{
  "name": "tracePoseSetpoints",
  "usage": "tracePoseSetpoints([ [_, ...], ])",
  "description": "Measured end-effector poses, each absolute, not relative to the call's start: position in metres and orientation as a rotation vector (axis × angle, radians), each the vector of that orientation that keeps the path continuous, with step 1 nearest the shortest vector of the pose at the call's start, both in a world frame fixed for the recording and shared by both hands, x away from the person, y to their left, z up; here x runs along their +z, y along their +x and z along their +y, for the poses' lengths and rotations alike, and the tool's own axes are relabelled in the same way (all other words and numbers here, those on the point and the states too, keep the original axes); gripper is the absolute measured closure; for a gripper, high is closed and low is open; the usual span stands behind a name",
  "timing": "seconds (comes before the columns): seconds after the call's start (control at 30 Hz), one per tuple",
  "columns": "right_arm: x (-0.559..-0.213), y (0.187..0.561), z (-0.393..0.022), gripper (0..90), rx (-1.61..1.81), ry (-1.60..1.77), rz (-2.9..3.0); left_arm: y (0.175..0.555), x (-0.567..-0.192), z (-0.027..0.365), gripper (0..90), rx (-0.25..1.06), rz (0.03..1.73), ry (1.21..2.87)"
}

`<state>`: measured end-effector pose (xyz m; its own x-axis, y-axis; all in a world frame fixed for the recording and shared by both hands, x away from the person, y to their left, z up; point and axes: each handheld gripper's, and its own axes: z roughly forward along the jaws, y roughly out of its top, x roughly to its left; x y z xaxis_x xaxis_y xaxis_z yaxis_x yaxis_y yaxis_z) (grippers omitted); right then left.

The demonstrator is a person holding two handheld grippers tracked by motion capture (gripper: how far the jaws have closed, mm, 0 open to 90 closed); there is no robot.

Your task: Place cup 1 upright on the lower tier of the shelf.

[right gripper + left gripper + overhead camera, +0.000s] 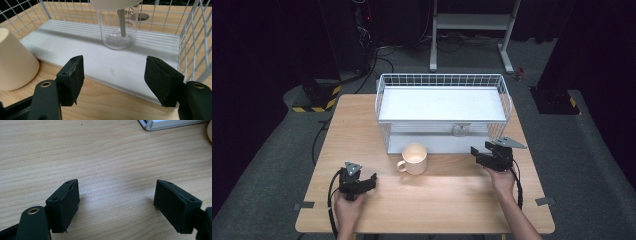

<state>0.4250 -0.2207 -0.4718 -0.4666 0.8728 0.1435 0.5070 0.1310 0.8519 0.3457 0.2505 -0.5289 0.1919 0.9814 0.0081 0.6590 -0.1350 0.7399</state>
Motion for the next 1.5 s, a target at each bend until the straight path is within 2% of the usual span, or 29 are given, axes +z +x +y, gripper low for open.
tracePoseSetpoints([
  [1.5,-0.476,0.368,-0.269,31.0,1.340,1.273,1.960,0.345,-0.529,0.250,20.6,0.684,1.530,1.871],
])
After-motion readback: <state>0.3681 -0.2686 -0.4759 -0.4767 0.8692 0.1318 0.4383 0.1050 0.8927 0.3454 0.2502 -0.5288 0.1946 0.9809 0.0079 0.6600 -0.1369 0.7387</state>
